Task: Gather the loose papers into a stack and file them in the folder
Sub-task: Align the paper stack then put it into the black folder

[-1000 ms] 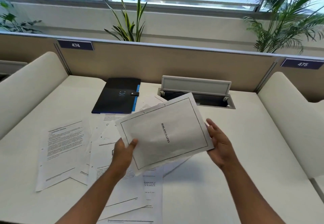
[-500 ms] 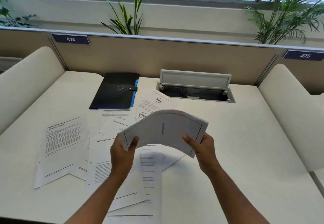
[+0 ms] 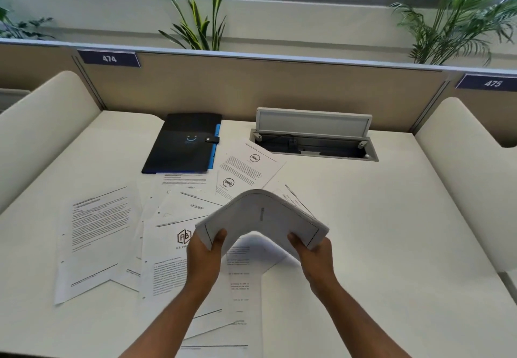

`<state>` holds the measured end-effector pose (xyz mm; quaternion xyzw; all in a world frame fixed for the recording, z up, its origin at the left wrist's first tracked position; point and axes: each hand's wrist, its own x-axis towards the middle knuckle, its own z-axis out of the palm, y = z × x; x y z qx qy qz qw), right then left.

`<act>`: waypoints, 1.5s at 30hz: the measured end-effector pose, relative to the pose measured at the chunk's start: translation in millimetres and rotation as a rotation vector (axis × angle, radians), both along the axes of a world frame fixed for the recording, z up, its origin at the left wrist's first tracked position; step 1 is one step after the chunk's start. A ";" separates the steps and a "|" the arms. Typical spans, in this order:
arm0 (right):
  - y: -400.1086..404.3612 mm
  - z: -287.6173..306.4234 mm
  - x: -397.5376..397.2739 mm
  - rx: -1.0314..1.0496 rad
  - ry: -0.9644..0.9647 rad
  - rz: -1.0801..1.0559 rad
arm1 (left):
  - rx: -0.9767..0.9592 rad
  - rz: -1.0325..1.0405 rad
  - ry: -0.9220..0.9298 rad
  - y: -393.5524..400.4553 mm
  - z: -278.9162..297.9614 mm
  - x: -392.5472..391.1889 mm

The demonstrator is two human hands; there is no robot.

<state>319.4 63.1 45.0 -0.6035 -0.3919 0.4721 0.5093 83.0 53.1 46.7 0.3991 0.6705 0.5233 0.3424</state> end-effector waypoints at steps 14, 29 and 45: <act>0.3 31.9 7.5 0.610 -0.757 -0.095 | 0.056 0.013 0.144 -7.2 4.8 -23.4; 8.4 26.1 26.1 0.374 -0.468 -0.095 | 0.011 -0.062 0.148 2.3 0.4 -13.7; -3.3 -7.2 36.4 -0.077 -0.271 -0.010 | -0.096 -0.055 0.191 -14.1 -4.5 -2.3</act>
